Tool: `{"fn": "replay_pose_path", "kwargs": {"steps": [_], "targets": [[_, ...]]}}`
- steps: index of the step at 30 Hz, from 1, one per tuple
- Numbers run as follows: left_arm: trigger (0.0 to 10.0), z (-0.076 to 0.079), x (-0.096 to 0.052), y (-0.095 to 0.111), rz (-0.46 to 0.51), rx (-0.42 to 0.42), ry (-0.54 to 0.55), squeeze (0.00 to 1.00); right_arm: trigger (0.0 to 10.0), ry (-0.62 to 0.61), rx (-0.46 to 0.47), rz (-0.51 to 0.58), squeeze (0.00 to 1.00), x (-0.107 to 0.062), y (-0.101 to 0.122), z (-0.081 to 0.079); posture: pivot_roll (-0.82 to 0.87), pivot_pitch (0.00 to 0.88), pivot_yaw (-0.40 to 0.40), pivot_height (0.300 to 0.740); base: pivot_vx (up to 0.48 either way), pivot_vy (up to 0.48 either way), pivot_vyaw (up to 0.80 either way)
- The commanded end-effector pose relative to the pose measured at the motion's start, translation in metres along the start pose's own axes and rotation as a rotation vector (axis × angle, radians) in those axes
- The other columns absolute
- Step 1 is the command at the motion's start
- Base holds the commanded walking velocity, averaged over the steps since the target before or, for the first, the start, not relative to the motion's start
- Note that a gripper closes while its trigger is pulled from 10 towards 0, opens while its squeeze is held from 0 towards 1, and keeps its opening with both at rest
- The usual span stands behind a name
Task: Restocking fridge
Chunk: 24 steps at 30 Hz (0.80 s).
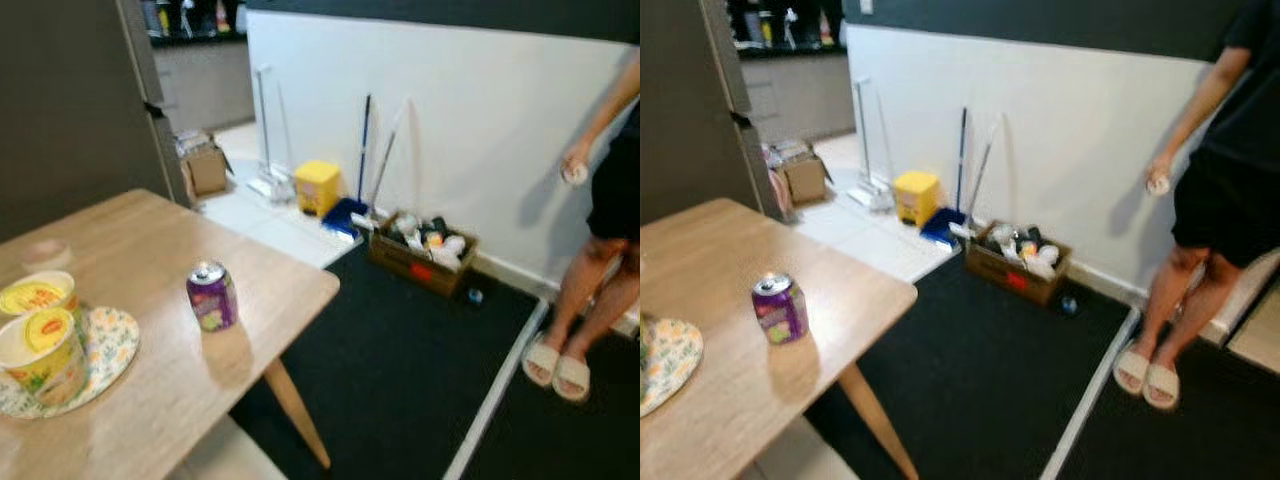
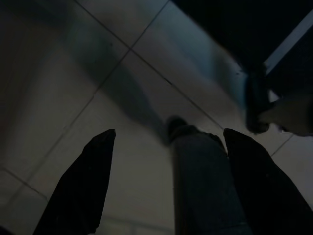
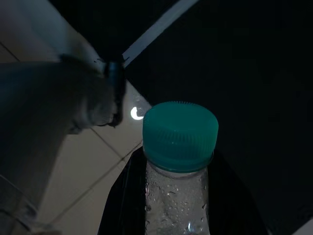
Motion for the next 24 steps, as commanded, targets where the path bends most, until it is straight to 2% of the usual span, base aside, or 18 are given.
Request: {"fn": "replay_pose_path", "kwargs": {"steps": [1,24], "targets": [[10.0,0.0018,0.0009,0.0068,0.016,0.007,-0.005,0.00,10.0,-0.011,0.003,-0.001,0.00,-0.0004,-0.0002,0.0042,-0.07,0.000,0.018,0.734,0.000,0.000,-0.75],[10.0,0.0062,0.0015,0.0068,0.016,0.000,-0.015,0.00,10.0,0.000,-0.002,0.006,0.00,-0.0002,0.0025,0.0036,-0.07,0.000,0.013,0.734,0.000,0.000,-0.75]]}}
Point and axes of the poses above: a point about 5 cm out from each wrist's last joint towards the gripper, its own x axis pointing out of the wrist towards the gripper, its own y axis along the axis of the wrist's last joint, z = x × y, the point moved 5 cm from there along x, pointing out of the wrist towards the gripper, and after that the axes turned 10 degrees about -x, right-handed, at the moved point
